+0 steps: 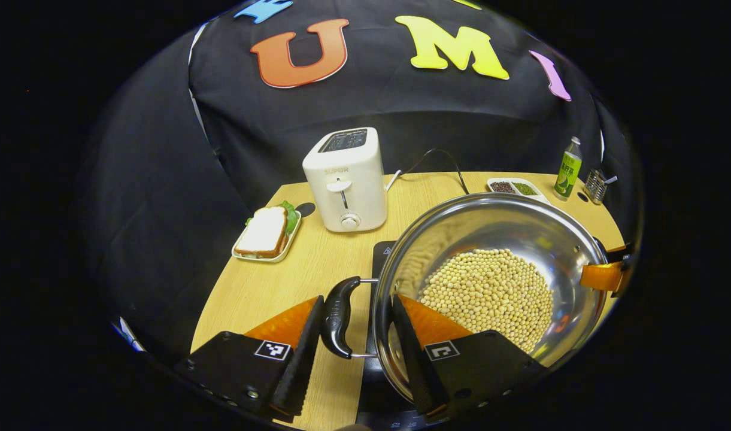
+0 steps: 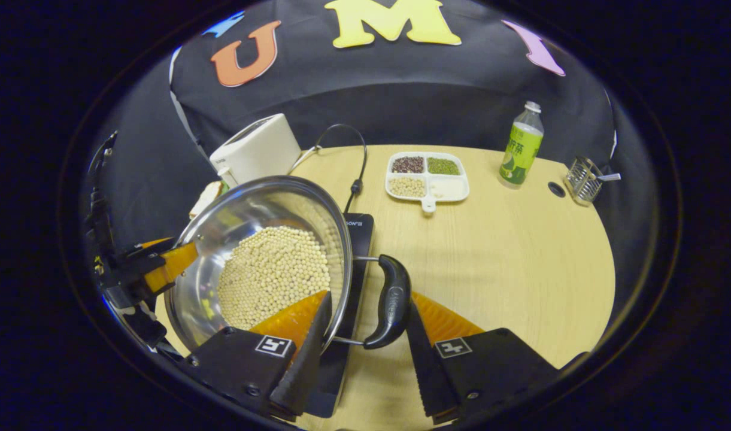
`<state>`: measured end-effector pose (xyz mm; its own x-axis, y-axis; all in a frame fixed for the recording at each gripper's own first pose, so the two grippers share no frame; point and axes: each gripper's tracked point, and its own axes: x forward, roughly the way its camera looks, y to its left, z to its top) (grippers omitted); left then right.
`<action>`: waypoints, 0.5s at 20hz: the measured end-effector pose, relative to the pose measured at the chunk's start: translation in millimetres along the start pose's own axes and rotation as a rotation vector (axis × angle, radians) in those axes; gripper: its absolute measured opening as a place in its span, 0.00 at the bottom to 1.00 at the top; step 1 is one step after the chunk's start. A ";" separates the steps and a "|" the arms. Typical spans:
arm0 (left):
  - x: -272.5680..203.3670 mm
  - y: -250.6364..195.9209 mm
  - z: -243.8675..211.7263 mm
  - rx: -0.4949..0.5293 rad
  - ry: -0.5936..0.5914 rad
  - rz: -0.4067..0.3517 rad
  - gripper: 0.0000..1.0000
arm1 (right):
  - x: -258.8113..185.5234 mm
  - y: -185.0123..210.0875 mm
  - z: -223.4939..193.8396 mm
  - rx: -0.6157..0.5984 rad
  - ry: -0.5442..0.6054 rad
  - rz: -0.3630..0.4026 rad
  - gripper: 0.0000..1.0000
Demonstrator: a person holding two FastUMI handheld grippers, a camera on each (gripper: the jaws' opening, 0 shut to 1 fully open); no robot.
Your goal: First push the handle of the pot to place it horizontally, then grasp the pot with both hands and set it on the induction cooktop.
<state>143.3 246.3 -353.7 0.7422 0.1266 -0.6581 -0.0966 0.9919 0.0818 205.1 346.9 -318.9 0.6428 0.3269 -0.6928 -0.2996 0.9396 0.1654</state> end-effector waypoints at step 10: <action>-41.5 21.4 20.8 -0.017 -0.114 0.082 0.97 | -40.0 -8.9 33.1 -0.142 -0.159 -0.043 0.79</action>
<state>124.2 262.3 -309.1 0.8019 0.2080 -0.5601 -0.1708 0.9781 0.1187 205.3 328.7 -269.5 0.7569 0.3095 -0.5757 -0.3587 0.9330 0.0299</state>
